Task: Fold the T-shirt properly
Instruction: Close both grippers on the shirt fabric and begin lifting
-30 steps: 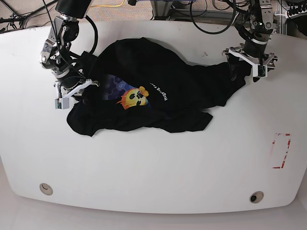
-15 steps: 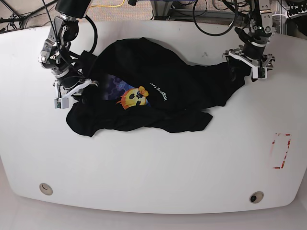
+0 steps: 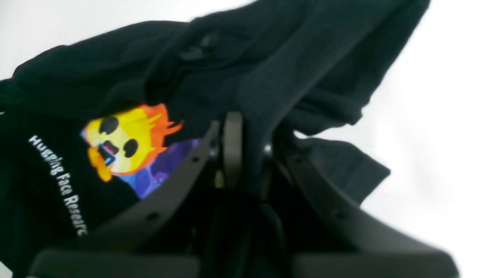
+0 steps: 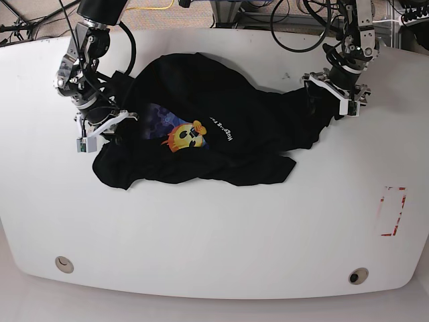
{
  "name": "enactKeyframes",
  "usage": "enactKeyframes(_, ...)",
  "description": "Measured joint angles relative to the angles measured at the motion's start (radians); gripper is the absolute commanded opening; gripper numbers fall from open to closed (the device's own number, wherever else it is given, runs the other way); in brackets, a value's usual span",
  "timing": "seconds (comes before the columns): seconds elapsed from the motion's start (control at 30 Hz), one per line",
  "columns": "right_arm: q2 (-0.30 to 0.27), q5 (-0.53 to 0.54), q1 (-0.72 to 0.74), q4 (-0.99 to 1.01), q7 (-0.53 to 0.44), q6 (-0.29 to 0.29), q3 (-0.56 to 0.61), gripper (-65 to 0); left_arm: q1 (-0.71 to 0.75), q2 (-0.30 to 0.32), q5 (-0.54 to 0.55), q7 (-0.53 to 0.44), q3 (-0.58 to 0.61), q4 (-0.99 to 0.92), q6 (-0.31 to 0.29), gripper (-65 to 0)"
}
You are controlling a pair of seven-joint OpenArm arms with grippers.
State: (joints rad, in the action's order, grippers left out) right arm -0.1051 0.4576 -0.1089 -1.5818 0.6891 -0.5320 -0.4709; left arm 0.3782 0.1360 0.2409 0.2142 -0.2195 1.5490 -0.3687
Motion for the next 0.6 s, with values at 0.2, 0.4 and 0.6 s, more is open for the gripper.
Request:
enactKeyframes(0.2,-0.001,-0.002,0.000,-0.002,-0.003,0.000,-0.001,-64.4,-0.006,-0.011,0.001,-0.003,-0.013,-0.020,-0.037,-18.6)
enactKeyframes(0.4,0.000,-0.003,-0.001,-0.001,-0.004,0.000,0.000,-64.4,-0.010,-0.013,0.018,-0.010,-0.018,-0.040,-0.080,-19.1)
enactKeyframes(0.6,0.000,-0.006,-0.006,-0.002,-0.004,0.000,0.000,-64.4,-0.019,-0.012,0.034,-0.010,-0.017,-0.056,-0.119,-20.3)
